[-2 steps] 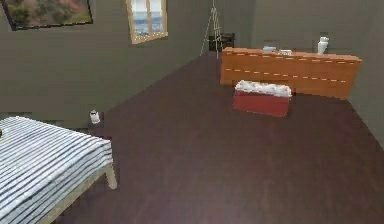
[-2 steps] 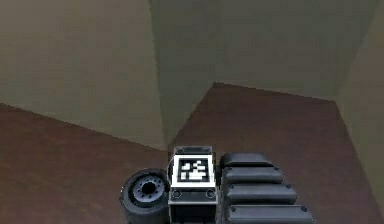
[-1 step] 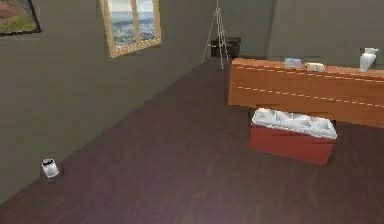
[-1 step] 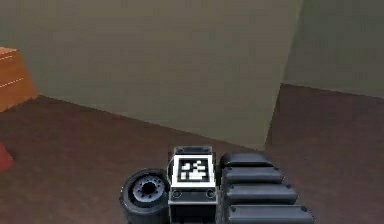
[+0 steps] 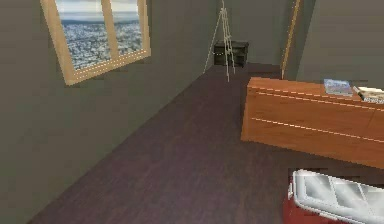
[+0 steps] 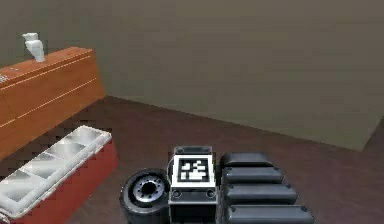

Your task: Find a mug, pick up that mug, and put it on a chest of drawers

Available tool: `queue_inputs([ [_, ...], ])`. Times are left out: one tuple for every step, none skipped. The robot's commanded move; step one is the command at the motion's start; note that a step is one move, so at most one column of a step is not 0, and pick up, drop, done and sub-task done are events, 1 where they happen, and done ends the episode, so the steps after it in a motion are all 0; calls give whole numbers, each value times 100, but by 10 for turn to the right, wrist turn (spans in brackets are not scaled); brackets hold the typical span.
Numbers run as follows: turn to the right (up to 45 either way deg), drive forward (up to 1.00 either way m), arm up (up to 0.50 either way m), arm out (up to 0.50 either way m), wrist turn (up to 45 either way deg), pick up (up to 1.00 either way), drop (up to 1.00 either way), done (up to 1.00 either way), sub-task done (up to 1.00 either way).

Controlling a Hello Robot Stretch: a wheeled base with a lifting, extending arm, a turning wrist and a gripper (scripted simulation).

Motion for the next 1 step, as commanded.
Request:
queue_inputs([
  [-30,0,0,0,0,0,0,0,0],
])
